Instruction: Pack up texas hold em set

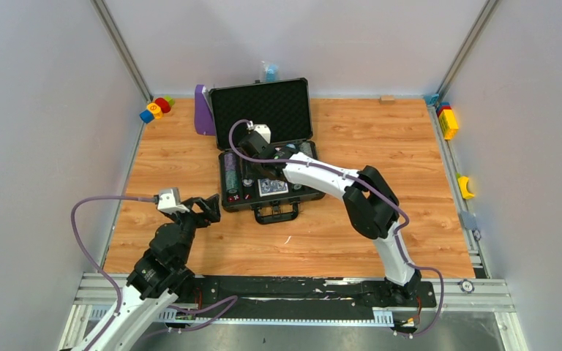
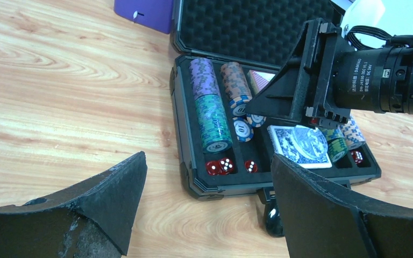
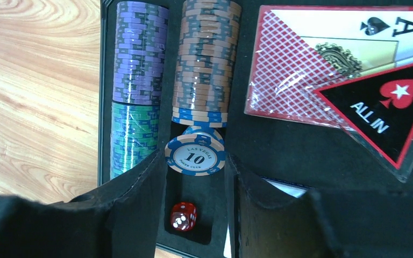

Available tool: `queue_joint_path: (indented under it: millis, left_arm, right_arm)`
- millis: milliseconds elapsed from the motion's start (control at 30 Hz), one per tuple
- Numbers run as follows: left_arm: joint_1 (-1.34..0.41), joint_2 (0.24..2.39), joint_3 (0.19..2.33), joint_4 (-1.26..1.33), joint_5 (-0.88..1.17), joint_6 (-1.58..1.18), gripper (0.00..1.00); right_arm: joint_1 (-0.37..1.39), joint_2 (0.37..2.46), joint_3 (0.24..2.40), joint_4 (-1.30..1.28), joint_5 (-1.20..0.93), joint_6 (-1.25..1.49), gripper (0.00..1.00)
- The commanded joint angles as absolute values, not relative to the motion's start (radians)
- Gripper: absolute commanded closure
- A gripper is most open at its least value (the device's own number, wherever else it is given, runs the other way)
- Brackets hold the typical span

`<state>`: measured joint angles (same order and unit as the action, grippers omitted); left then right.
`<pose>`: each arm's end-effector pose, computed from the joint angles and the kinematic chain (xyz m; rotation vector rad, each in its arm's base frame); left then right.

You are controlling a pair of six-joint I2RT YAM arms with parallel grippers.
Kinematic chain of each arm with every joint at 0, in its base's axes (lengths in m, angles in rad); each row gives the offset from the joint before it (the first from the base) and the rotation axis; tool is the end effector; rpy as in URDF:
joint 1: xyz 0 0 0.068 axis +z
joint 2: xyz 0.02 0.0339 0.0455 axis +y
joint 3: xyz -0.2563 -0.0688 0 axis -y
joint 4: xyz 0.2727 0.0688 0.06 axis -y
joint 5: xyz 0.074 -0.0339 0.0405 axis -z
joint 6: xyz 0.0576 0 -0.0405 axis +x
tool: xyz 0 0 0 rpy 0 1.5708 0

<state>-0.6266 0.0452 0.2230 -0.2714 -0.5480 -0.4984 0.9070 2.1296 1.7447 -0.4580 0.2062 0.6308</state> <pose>0.1345 -0.0604 0.2209 -0.3088 1.6371 -0.4000 0.3284 0.4007 0.1867 -0.2408 2.4315 0.4651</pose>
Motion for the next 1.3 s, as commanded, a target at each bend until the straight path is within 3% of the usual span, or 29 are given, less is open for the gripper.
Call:
queue_joint_path:
  millis: [0,167,333,433,733,1000,1267]
  left_arm:
    - [-0.622,0.070,0.232,-0.240,-0.557,-0.513,0.07]
    - [-0.622,0.079,0.231,-0.231,-0.541,-0.507,0.06]
    - [-0.623,0.086,0.230,-0.226,-0.530,-0.501,0.06]
    - [-0.621,0.087,0.229,-0.216,-0.512,-0.494,0.06]
    - [-0.622,0.118,0.222,-0.187,-0.459,-0.456,0.05]
    - [-0.621,0.195,0.224,-0.122,-0.348,-0.407,0.05]
    - [-0.621,0.219,0.216,-0.103,-0.298,-0.369,0.03]
  right_arm:
    - [0.924,2.149,1.809,-0.430,0.224,0.597,0.67]
    - [0.925,2.172,1.820,-0.431,0.227,0.599,0.61]
    - [0.926,2.160,1.816,-0.429,0.226,0.603,0.33]
    - [0.925,2.130,1.809,-0.428,0.242,0.592,0.25]
    - [0.855,1.885,1.644,-0.413,0.285,0.582,0.26]
    - [0.556,1.591,1.324,-0.315,0.083,0.581,0.27]
    - [0.346,1.613,1.304,-0.257,-0.063,0.580,0.27]
